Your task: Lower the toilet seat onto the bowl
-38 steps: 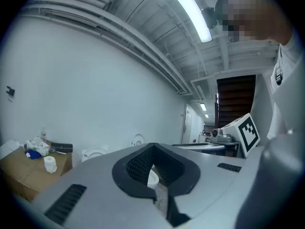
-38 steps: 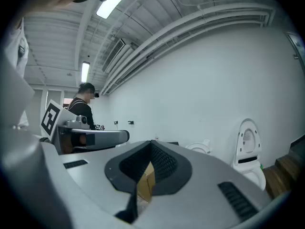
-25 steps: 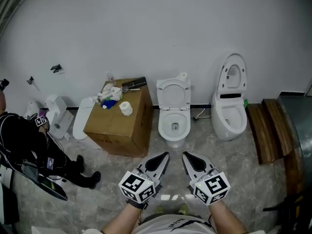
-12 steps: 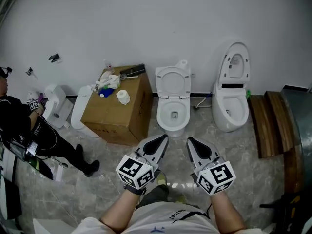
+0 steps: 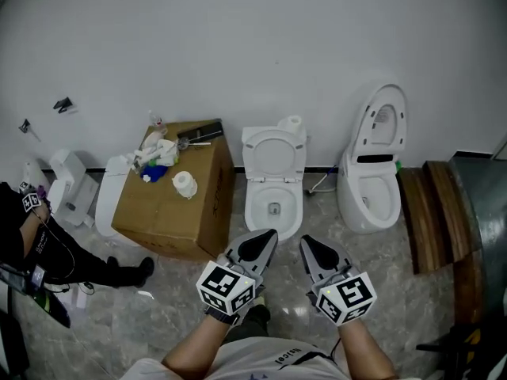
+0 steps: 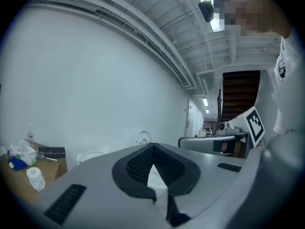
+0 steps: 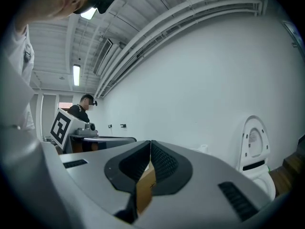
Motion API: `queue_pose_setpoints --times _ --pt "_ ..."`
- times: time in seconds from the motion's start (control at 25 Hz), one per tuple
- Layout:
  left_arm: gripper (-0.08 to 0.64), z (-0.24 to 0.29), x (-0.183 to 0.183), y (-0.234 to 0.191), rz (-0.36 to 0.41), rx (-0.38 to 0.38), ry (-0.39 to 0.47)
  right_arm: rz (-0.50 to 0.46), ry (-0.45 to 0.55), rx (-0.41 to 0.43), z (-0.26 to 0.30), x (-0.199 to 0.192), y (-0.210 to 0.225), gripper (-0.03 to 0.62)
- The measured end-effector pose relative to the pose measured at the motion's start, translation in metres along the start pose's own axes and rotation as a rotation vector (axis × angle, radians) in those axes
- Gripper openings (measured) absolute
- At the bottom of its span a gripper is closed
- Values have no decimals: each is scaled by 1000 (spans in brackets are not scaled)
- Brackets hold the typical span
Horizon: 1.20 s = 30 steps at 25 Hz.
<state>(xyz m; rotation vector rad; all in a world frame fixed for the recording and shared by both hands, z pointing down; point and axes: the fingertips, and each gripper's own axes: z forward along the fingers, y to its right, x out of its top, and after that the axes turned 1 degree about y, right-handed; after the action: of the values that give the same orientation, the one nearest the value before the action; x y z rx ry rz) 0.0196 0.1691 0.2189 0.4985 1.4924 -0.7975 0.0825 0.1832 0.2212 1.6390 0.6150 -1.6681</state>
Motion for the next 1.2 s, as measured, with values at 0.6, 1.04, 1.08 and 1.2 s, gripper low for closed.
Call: queue_pose_setpoints --times 0.6,1.04,1.08,1.2 --pt "9 136 10 -203 139 -23 -66 -154 -48 -130 201 4 115 17" --pt "11 281 -33 -336 346 115 -175 -319 -137 -10 355 -29 260 18" --pt "11 296 -39 -348 366 127 -193 -333 -157 5 372 -36 277 19" --pt "11 334 -62 -385 396 152 -241 -374 -227 51 418 -61 317 20"
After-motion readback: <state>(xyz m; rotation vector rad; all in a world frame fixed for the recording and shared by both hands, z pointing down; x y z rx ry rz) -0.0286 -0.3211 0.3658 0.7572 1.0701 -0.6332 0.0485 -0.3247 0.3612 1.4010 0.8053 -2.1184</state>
